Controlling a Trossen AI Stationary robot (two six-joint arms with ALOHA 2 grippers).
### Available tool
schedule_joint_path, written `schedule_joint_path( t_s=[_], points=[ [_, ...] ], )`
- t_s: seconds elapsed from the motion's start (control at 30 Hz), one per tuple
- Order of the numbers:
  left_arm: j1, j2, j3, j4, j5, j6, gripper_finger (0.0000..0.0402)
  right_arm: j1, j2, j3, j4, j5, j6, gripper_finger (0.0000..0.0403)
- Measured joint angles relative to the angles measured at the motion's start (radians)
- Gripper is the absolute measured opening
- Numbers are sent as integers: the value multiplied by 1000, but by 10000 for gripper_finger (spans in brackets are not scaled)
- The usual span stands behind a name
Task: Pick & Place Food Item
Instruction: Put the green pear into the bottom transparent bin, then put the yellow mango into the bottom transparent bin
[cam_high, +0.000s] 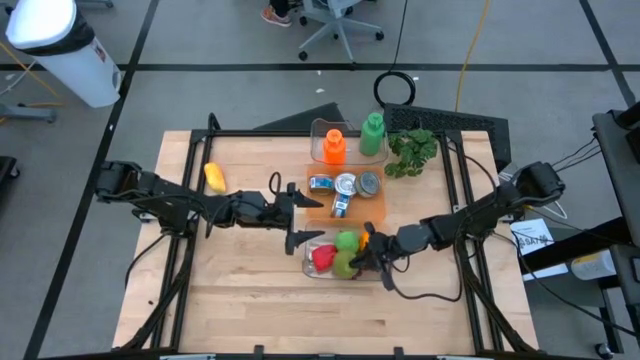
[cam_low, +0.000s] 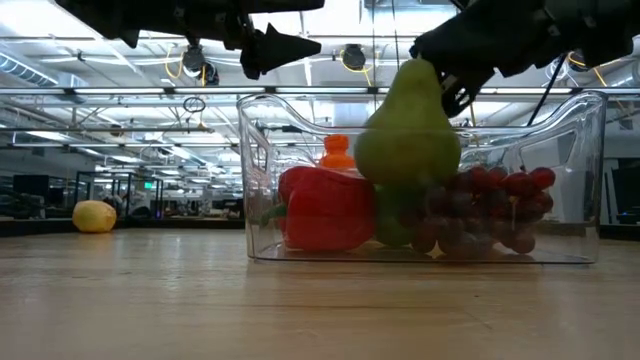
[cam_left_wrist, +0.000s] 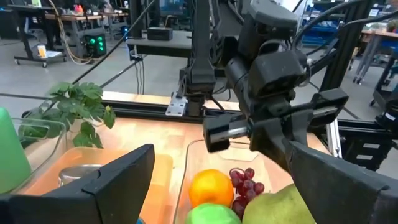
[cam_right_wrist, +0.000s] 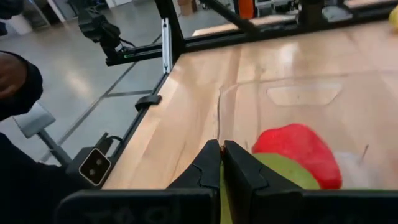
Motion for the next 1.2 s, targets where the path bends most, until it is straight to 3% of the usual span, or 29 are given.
schedule_joint_path(
  t_s=[0.17,0.83,1.0,1.2],
  points=[
    [0,0,0,-1,0,0,371,-14,28,0,-15,-51,66,0],
    [0,0,0,-22,1,-5,374,-58,76,-1,-90,-50,114,15],
    [0,0,0,-30,-25,-62,374,-59,76,-1,-68,-49,70,58],
    [1,-13,0,-81,-95,-104,374,-59,76,-1,-35,-49,62,163]
  ],
)
